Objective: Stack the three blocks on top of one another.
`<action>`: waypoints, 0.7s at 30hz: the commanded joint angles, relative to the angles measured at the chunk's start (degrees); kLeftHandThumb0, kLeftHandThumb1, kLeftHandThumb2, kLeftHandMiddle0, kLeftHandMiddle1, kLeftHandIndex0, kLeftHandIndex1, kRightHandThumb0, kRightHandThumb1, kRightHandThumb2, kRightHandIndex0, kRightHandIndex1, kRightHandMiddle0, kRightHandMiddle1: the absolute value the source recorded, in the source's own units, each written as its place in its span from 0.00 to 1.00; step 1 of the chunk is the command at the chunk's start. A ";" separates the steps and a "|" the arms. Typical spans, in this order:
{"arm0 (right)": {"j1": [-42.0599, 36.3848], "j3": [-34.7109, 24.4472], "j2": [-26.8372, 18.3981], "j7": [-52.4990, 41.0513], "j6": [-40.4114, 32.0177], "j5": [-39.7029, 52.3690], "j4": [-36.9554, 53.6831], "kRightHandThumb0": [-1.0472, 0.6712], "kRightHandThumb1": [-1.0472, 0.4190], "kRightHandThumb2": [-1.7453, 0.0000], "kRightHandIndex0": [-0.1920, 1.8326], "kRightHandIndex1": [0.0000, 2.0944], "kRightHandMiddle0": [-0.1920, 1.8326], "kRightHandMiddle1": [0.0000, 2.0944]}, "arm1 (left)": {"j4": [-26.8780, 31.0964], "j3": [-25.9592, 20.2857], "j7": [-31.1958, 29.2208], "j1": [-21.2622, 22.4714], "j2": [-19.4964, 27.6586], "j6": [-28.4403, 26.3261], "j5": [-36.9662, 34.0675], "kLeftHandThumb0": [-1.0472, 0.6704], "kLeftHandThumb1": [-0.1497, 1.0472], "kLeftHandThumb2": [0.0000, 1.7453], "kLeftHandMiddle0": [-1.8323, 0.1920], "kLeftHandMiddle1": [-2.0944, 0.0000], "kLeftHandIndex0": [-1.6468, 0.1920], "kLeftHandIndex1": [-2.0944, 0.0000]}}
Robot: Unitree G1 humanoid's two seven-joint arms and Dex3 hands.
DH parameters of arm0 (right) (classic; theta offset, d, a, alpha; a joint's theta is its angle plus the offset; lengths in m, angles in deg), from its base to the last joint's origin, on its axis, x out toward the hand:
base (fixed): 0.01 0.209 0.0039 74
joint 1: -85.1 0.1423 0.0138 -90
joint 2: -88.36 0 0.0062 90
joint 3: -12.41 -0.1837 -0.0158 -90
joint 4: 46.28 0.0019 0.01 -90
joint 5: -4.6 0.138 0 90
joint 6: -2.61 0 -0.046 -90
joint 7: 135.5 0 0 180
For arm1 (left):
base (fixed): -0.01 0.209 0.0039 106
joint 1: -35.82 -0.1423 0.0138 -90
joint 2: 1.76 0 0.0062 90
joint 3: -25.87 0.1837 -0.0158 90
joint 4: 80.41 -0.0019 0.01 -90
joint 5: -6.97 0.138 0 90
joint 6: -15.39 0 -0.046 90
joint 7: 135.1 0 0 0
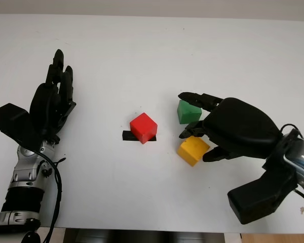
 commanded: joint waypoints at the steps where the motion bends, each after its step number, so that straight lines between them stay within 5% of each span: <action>1: -0.94 0.06 1.07 -0.10 -0.31 1.86 -0.24 0.35 0.12 0.97 0.22 0.04 0.44 0.45 | -0.06 0.07 -0.12 -0.32 0.80 0.74 0.44 0.20 1.00 0.38 0.97 0.97 0.98 0.97; 9: -1.56 -0.33 3.51 -6.26 -6.28 11.68 1.70 0.37 0.11 0.97 0.21 0.03 0.40 0.55 | -0.27 0.33 0.20 -0.32 0.99 0.53 1.73 0.19 1.00 0.38 0.97 0.97 0.97 0.97; 15: -1.13 -2.09 7.59 -13.21 -22.28 26.16 6.19 0.38 0.09 0.97 0.18 0.02 0.34 0.62 | -0.27 0.24 -0.21 -0.16 0.75 0.24 1.59 0.19 1.00 0.38 0.97 0.98 0.98 0.97; 21: 3.31 -3.05 8.39 -15.89 -30.56 30.97 9.10 0.36 0.07 0.97 0.20 0.03 0.30 0.67 | -0.69 0.18 -0.69 0.15 0.83 0.35 1.37 0.19 1.00 0.38 0.97 0.97 0.98 0.97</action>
